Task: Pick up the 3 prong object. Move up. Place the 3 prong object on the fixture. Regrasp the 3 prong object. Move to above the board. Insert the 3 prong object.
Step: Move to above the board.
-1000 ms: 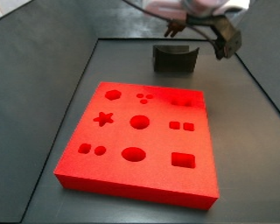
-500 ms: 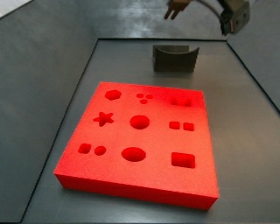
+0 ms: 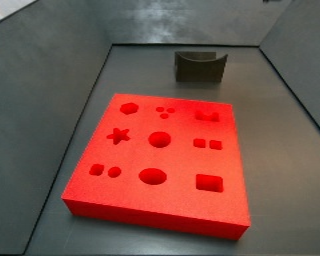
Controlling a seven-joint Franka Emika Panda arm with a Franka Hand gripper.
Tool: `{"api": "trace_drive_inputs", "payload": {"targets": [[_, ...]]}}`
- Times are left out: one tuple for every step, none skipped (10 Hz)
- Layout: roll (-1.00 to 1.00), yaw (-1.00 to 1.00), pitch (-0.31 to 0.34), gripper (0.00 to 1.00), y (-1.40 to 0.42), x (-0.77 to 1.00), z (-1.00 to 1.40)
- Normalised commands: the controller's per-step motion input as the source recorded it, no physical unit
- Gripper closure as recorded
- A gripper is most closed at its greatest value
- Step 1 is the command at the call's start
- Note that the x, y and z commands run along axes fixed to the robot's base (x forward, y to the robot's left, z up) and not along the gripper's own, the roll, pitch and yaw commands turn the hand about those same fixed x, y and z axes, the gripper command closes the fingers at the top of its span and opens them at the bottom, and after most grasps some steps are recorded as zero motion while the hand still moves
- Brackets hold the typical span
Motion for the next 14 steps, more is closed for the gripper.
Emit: {"api": "trace_drive_inputs", "payload": {"targets": [[-0.06, 0.01, 0.02, 1.0, 0.0, -0.09, 0.97], [-0.06, 0.01, 0.022, 1.0, 0.0, -0.08, 0.86], [-0.07, 0.01, 0.024, 1.0, 0.0, -0.06, 0.64], [-0.07, 0.01, 0.04, 1.0, 0.0, -0.04, 0.41], [-0.06, 0.01, 0.055, 1.0, 0.0, -0.03, 0.24], [-1.0, -0.05, -0.064, 1.0, -1.0, -0.37, 0.13], [-1.0, -0.05, -0.07, 1.0, -1.0, -0.37, 0.1], [-1.0, -0.05, -0.082, 1.0, -1.0, -0.39, 0.12], [-1.0, -0.05, -0.087, 1.0, -1.0, -0.4, 0.1], [-1.0, -0.06, -0.094, 1.0, -1.0, -0.42, 0.11], [-1.0, -0.06, -0.1, 1.0, -1.0, -0.43, 0.11], [-1.0, -0.07, -0.105, 1.0, -1.0, -0.46, 0.11], [-1.0, -0.07, -0.112, 1.0, -1.0, -0.48, 0.12], [-1.0, -0.08, -0.119, 1.0, -1.0, -0.51, 0.12]]}}
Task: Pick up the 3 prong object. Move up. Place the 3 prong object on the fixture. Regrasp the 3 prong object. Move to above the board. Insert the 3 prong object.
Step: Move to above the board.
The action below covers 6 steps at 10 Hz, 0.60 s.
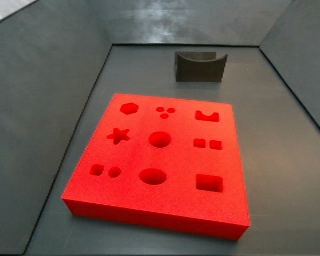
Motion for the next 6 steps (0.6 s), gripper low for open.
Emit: {"api": "trace_drive_inputs", "payload": {"targets": [[-1.0, -0.08, -0.139, 1.0, -0.68, -0.41, 0.08], [-1.0, -0.08, -0.149, 1.0, -0.47, -0.33, 0.06], [-0.87, -0.06, -0.145, 1.0, -0.19, -0.2, 0.02], [-0.66, -0.04, -0.131, 1.0, -0.1, -0.16, 0.02], [-0.41, -0.02, -0.108, 1.0, -0.04, -0.12, 0.01], [-0.32, -0.02, -0.098, 1.0, -0.02, -0.1, 0.01]]}}
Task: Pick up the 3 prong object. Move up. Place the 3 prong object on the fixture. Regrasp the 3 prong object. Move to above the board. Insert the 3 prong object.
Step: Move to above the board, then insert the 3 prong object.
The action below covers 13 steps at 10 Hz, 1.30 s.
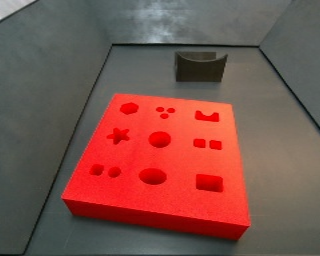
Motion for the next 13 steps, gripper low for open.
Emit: {"api": "trace_drive_inputs", "payload": {"targets": [[-0.2, -0.02, -0.069, 1.0, 0.0, -0.07, 0.01], [0.0, 0.0, -0.044, 1.0, 0.0, -0.13, 0.0], [0.0, 0.0, 0.0, 1.0, 0.01, 0.05, 0.0], [0.0, -0.04, 0.0, 1.0, 0.02, 0.0, -0.01], [0.0, -0.12, -0.021, 1.0, 0.05, 0.0, -0.13], [0.0, -0.25, 0.0, 1.0, 0.1, 0.04, -0.15], [0.0, -0.39, -0.003, 1.0, 0.19, -0.01, -0.13], [0.01, -0.76, -0.05, 1.0, 0.19, -0.17, -0.22], [0.02, -0.83, -0.049, 1.0, 0.15, -0.04, -0.32], [0.0, -0.75, -0.057, 1.0, 0.22, 0.0, -0.42], [0.0, -0.79, -0.11, 1.0, 0.15, -0.07, -0.51], [0.0, -0.83, -0.146, 1.0, 0.03, -0.03, -0.59], [0.01, -0.8, -0.163, 1.0, 0.0, 0.03, -0.63]]}}
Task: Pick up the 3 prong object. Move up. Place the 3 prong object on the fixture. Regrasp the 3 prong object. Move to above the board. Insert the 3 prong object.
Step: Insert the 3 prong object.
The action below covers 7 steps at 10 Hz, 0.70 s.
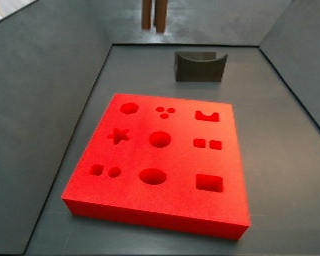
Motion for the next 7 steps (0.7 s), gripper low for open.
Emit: {"api": "trace_drive_inputs", "payload": {"targets": [[0.04, -0.82, -0.179, 1.0, 0.0, 0.06, -0.65], [0.04, -0.86, -0.183, 1.0, -0.01, 0.0, -0.67], [0.05, -0.83, -0.159, 1.0, 0.0, 0.14, -0.65], [0.03, -0.83, -0.126, 1.0, 0.0, 0.23, -0.59], [0.02, -0.89, -0.123, 1.0, 0.0, 0.13, -0.58], [0.02, -0.89, -0.099, 1.0, 0.0, 0.15, -0.57], [0.01, -0.86, -0.08, 1.0, 0.0, 0.21, -0.53]]}}
